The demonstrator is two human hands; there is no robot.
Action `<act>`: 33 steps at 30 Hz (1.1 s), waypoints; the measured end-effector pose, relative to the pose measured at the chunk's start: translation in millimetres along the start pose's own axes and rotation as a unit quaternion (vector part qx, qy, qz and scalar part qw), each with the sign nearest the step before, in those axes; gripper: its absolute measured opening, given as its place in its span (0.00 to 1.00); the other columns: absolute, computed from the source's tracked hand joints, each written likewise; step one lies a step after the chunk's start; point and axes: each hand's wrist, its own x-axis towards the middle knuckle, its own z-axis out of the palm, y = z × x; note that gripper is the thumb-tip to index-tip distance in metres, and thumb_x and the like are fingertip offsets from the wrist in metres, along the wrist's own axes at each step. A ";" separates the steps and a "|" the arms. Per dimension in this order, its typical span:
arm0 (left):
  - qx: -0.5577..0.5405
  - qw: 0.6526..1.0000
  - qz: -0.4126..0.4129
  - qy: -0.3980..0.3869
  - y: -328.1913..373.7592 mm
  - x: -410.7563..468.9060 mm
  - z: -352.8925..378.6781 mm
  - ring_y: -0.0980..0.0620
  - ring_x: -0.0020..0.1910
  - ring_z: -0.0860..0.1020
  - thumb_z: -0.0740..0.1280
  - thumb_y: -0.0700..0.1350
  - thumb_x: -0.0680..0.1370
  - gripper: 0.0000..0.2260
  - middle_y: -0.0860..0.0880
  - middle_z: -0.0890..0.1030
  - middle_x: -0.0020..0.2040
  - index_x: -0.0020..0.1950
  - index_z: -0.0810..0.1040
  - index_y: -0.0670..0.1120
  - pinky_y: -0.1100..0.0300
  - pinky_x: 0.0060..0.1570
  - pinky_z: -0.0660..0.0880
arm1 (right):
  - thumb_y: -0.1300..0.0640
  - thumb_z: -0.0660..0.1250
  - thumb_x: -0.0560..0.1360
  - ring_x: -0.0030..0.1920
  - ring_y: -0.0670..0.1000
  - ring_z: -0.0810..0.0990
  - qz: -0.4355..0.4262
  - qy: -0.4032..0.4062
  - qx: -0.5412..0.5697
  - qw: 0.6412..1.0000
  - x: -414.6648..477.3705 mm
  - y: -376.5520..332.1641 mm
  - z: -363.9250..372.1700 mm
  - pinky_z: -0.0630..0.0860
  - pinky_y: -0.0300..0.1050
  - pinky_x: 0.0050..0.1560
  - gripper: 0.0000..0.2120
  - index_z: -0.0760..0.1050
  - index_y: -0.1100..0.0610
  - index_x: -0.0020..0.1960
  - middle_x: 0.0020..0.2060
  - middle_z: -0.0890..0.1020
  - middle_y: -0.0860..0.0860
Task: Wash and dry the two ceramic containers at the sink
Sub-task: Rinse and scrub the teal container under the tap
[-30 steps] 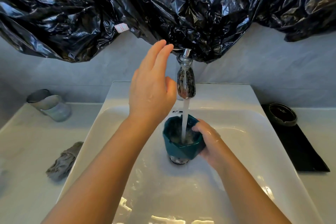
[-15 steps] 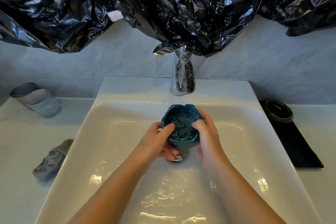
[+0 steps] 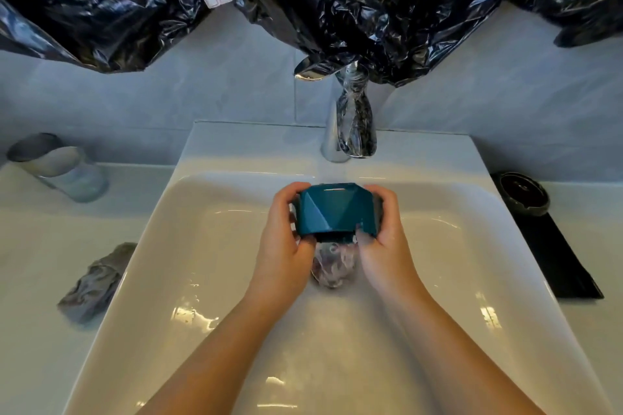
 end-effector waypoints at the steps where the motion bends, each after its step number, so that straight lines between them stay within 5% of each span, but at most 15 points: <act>1: -0.007 1.000 0.005 0.007 -0.9 0.5 -0.3 0.55 0.56 0.76 0.64 0.25 0.73 0.31 0.56 0.74 0.59 0.60 0.67 0.60 0.65 0.52 0.76 | 0.74 0.64 0.76 0.53 0.39 0.80 -0.030 0.005 -0.007 1.000 -0.6 1.0 -0.3 0.78 0.33 0.47 0.25 0.68 0.47 0.61 0.50 0.79 0.35; 4: 0.005 0.998 0.053 0.016 -1.2 1.9 -2.1 0.53 0.56 0.77 0.68 0.27 0.70 0.29 0.52 0.76 0.59 0.63 0.69 0.54 0.61 0.53 0.77 | 0.74 0.70 0.72 0.60 0.46 0.79 -0.120 0.017 -0.020 0.992 -2.9 4.4 -0.2 0.79 0.44 0.56 0.27 0.68 0.51 0.63 0.59 0.78 0.37; 9: 0.060 0.978 0.199 0.032 -0.4 1.2 -5.9 0.59 0.65 0.71 0.74 0.31 0.67 0.27 0.54 0.73 0.61 0.59 0.68 0.50 0.64 0.62 0.70 | 0.70 0.75 0.70 0.68 0.62 0.73 -0.258 0.020 -0.041 0.965 -5.1 -2.6 -3.5 0.78 0.56 0.62 0.27 0.65 0.50 0.59 0.70 0.70 0.56; 16: 0.104 0.961 0.251 0.041 -2.9 1.3 -10.7 0.56 0.66 0.70 0.75 0.30 0.67 0.29 0.49 0.70 0.64 0.59 0.67 0.48 0.65 0.63 0.70 | 0.73 0.76 0.67 0.67 0.64 0.73 -0.285 0.014 -0.048 0.957 -4.8 -3.2 -1.8 0.79 0.55 0.60 0.31 0.63 0.51 0.59 0.70 0.69 0.58; 21: 0.090 0.959 0.263 0.053 -2.5 1.0 -10.4 0.60 0.66 0.69 0.75 0.29 0.66 0.28 0.48 0.71 0.63 0.59 0.68 0.48 0.64 0.63 0.70 | 0.58 0.73 0.74 0.67 0.64 0.74 -0.287 0.015 -0.017 0.958 -6.7 -5.1 -0.3 0.79 0.56 0.59 0.20 0.64 0.51 0.58 0.70 0.70 0.49; 24: 0.071 0.976 0.200 0.039 3.1 0.2 -10.1 0.59 0.62 0.74 0.75 0.31 0.67 0.28 0.52 0.75 0.61 0.57 0.69 0.54 0.63 0.60 0.73 | 0.57 0.71 0.74 0.66 0.54 0.76 -0.231 0.022 -0.014 0.973 -7.5 -4.8 1.2 0.78 0.44 0.59 0.18 0.65 0.48 0.57 0.66 0.74 0.45; 26: 0.023 0.997 0.074 0.017 8.9 0.7 -9.9 0.59 0.54 0.78 0.72 0.29 0.68 0.30 0.53 0.77 0.58 0.57 0.68 0.58 0.62 0.51 0.78 | 0.64 0.72 0.72 0.57 0.41 0.79 -0.143 0.024 -0.044 0.989 -7.4 -6.8 2.4 0.77 0.31 0.51 0.22 0.66 0.47 0.57 0.56 0.78 0.44; 28: 0.008 1.000 -0.024 0.005 11.2 1.8 -11.1 0.60 0.48 0.81 0.69 0.30 0.72 0.27 0.51 0.78 0.58 0.61 0.69 0.57 0.62 0.46 0.80 | 0.67 0.69 0.73 0.49 0.39 0.79 -0.037 0.024 -0.056 0.997 -7.2 -10.4 4.9 0.74 0.26 0.43 0.21 0.66 0.45 0.56 0.48 0.78 0.41; 30: 0.035 0.997 -0.075 -0.002 13.8 0.6 -18.3 0.60 0.45 0.81 0.68 0.37 0.75 0.23 0.53 0.77 0.59 0.65 0.66 0.55 0.64 0.44 0.80 | 0.67 0.64 0.75 0.49 0.44 0.79 0.062 0.024 -0.023 0.998 -4.9 -12.4 6.4 0.77 0.31 0.44 0.19 0.67 0.44 0.56 0.47 0.78 0.43; 33: 0.120 0.987 -0.099 -0.034 18.7 -1.6 -43.4 0.58 0.51 0.78 0.71 0.49 0.73 0.27 0.57 0.74 0.61 0.69 0.65 0.53 0.65 0.50 0.76 | 0.61 0.62 0.76 0.52 0.53 0.80 0.191 -0.031 0.034 0.980 -4.5 -17.7 11.6 0.83 0.52 0.48 0.11 0.72 0.47 0.54 0.50 0.80 0.52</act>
